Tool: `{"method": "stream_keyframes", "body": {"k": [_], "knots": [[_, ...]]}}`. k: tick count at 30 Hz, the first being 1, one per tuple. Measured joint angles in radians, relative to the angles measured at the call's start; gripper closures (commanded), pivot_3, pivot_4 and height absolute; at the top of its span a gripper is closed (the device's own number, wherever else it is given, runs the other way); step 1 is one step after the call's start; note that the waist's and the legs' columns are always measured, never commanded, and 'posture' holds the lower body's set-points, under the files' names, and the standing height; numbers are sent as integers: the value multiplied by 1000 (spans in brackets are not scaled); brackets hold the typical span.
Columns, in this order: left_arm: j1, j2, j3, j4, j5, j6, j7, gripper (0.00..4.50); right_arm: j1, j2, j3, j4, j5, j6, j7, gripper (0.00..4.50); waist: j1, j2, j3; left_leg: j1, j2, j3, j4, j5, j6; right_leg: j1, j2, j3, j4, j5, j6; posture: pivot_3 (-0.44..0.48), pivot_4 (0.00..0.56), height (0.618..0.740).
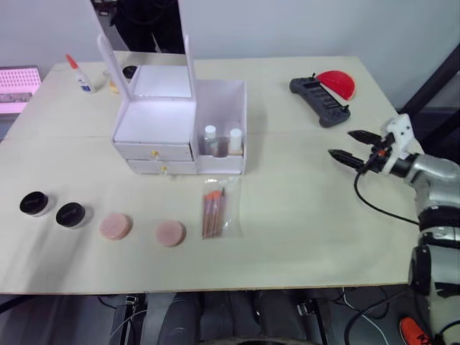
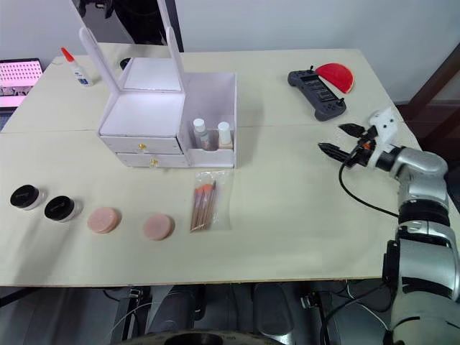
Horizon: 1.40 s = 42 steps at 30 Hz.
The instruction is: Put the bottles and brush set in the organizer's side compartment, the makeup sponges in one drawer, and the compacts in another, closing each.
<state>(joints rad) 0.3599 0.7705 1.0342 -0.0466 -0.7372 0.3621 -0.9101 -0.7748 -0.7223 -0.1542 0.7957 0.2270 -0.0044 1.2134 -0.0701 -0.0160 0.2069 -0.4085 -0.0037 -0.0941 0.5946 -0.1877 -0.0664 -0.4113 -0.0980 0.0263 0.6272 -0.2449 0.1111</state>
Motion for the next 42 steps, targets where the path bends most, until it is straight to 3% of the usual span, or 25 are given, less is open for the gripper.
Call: {"method": "stream_keyframes", "body": {"k": [4, 9, 10, 14, 20, 28, 42], "knots": [[-31, -75, -55, -266, -94, 112, 168, 0, -19, 20, 73, -253, 70, 203, 86, 11, 4, 0, 0, 0, 0, 0, 0, 0, 0, 0, 0, 0, 2, -1, 1, 0, 150, 740], [-103, -197, -286, -546, -124, 212, 428, 0, -85, 24, 154, -529, 156, 425, 149, 11, 21, 0, 0, 0, 0, 0, 2, 0, 0, 1, 1, 0, 3, 0, 1, 0, 150, 740], [-154, -254, -344, -592, -118, 214, 506, 0, -105, 24, 171, -578, 175, 474, 159, 11, 27, 0, 0, 0, 0, 0, 3, 0, 0, 1, 1, 0, 3, 0, 2, 0, 150, 740], [-238, -321, -525, -689, -55, 221, 655, 0, -152, 23, 225, -719, 223, 592, 176, 11, 33, -3, -2, 1, 0, 0, 4, 0, 0, 2, 1, 0, 2, 1, 2, 0, 150, 740], [-327, -393, -719, -684, 71, 250, 820, 0, -160, -5, 263, -836, 263, 761, 146, 11, 46, -3, -2, 0, 0, 1, 6, 0, 0, 2, 1, 0, 2, 1, 2, 0, 150, 740], [-380, -459, -855, -640, 209, 234, 875, 0, -160, -27, 268, -890, 259, 809, 61, 11, 56, -3, -2, -1, 0, 1, 5, 0, 0, 2, 1, 0, 1, 1, 2, 0, 150, 740], [-383, -475, -861, -626, 229, 234, 838, 0, -89, -46, 267, -941, 268, 829, 0, 11, 55, -3, -2, -1, 0, 1, 6, 0, 0, 2, 1, 0, 1, 1, 2, 0, 150, 740]]}}
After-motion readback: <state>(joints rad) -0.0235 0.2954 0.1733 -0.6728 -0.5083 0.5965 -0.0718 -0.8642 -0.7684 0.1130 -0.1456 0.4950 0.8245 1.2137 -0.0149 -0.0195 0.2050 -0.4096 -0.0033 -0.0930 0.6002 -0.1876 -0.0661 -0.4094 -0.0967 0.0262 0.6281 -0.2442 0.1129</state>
